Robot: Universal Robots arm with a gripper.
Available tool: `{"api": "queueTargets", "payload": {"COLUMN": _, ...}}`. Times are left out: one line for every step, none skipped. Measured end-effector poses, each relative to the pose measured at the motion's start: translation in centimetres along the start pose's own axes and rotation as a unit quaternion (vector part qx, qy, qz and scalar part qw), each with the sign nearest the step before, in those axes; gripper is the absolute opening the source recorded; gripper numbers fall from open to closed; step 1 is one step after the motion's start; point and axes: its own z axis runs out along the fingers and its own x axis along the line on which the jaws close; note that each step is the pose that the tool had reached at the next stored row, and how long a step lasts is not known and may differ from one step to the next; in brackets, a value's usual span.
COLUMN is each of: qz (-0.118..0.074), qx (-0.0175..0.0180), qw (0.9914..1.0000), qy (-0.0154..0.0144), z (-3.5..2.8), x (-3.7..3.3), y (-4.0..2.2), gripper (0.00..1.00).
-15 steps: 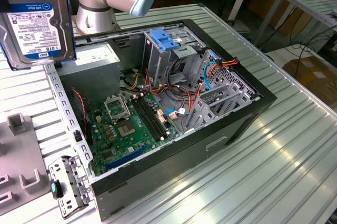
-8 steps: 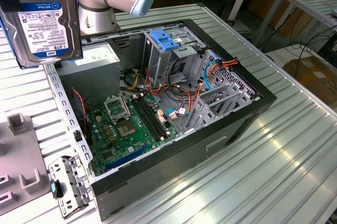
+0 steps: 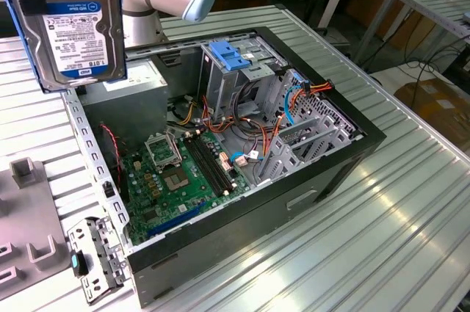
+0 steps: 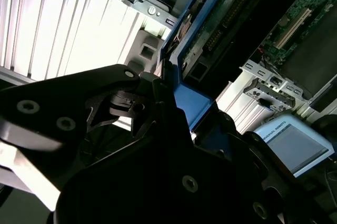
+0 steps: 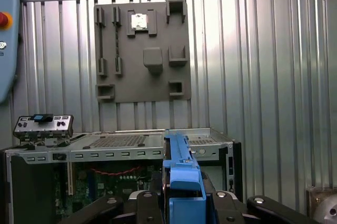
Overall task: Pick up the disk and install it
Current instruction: 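Pick up the disk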
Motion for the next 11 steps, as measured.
{"api": "queueTargets", "payload": {"qz": 0.000, "qx": 0.0000, "qw": 1.00000, "qy": 0.0000, "z": 0.00, "x": 0.00, "y": -0.16, "gripper": 0.37}}
{"api": "queueTargets", "payload": {"qz": 0.000, "qx": 0.0000, "qw": 1.00000, "qy": 0.0000, "z": 0.00, "x": 0.00, "y": -0.44, "gripper": 0.37}}
{"api": "queueTargets", "payload": {"qz": 0.000, "qx": 0.0000, "qw": 1.00000, "qy": 0.0000, "z": 0.00, "x": 0.03, "y": -0.56, "gripper": 0.37}}
{"api": "queueTargets", "payload": {"qz": 0.000, "qx": 0.0000, "qw": 1.00000, "qy": 0.0000, "z": 0.00, "x": 0.11, "y": -0.62, "gripper": 0.37}}
{"api": "queueTargets", "payload": {"qz": 0.000, "qx": 0.0000, "qw": 1.00000, "qy": 0.0000, "z": 0.00, "x": 0.31, "y": -0.69, "gripper": 0.37}}
{"api": "queueTargets", "payload": {"qz": 0.000, "qx": 0.0000, "qw": 1.00000, "qy": 0.0000, "z": 0.00, "x": 0.53, "y": -0.73, "gripper": 0.37}}
{"api": "queueTargets", "payload": {"qz": 0.000, "qx": 0.0000, "qw": 1.00000, "qy": 0.0000, "z": 0.01, "x": 0.83, "y": -0.79, "gripper": 0.37}}
{"api": "queueTargets", "payload": {"qz": 0.000, "qx": 0.0000, "qw": 1.00000, "qy": 0.0000, "z": 0.02, "x": 1.02, "y": -0.85, "gripper": 0.37}}
{"api": "queueTargets", "payload": {"qz": 0.000, "qx": 0.0000, "qw": 1.00000, "qy": 0.0000, "z": 0.02, "x": 1.10, "y": -0.91, "gripper": 0.37}}
{"api": "queueTargets", "payload": {"qz": 0.000, "qx": 0.0000, "qw": 1.00000, "qy": 0.0000, "z": 0.03, "x": 1.18, "y": -1.00, "gripper": 0.37}}
{"api": "queueTargets", "payload": {"qz": 0.000, "qx": 0.0000, "qw": 1.00000, "qy": 0.0000, "z": 0.04, "x": 1.21, "y": -1.16, "gripper": 0.37}}
